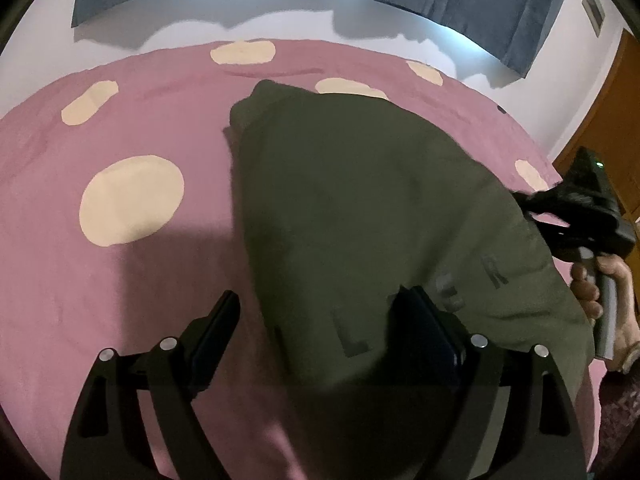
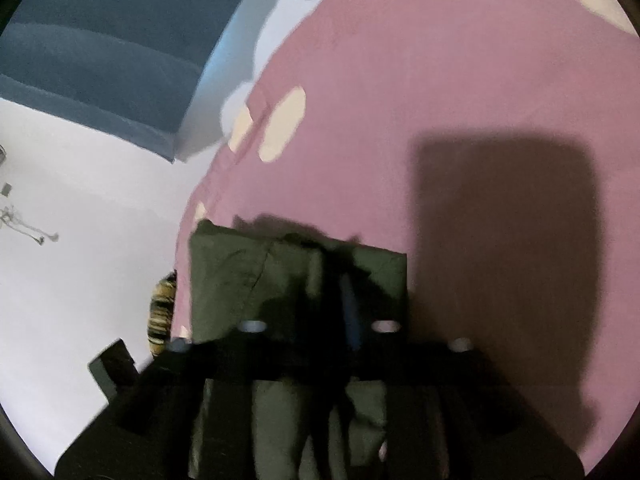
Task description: Fold small clothes
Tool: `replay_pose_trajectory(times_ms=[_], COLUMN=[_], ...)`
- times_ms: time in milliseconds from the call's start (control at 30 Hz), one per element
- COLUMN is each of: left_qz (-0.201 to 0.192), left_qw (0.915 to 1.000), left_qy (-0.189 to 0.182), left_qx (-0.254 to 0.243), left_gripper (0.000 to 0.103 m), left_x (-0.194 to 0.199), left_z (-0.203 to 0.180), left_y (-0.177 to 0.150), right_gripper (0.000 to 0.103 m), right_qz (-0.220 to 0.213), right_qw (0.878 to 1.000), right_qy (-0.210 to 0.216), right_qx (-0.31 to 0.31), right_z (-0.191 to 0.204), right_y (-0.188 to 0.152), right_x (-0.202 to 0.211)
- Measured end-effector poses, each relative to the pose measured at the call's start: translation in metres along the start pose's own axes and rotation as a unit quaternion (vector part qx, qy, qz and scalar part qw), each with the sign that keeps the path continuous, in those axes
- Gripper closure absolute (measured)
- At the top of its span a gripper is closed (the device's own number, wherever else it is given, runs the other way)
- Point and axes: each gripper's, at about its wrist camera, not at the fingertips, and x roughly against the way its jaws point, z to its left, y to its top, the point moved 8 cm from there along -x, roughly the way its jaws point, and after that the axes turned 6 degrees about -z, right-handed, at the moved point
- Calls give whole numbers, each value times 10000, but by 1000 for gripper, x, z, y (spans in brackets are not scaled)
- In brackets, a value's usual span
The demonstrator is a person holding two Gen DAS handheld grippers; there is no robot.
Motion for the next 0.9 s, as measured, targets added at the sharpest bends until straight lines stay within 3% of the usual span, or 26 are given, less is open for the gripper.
replay_pose_trajectory(times_ms=[33,167,367,700,900], left_qz=[-14,20,14,-69,130], left_qw=[10000,9997,9993,9982,9924], left_qy=[-4,-79,-230,-488,-1085], left_qx=[20,222,291,327,564], left_gripper=[18,18,19,19,19], left_x=[1,5,19,43,53], left_z=[0,3,2,-4,-5], left_y=[0,-1,-3,-8,-33], right_gripper=[50,38,36,32,31], right_qz=[-72,-253,-264,14,263], right_qw=[10000,9996,9996,9999,9992], right_qy=[56,90,35,146,180], right_qx=[-12,76,35,45,225], right_z=[2,7,-3,-5,3], right_y=[1,-4,-24,-60,-80], right_x=[7,39,68,70,61])
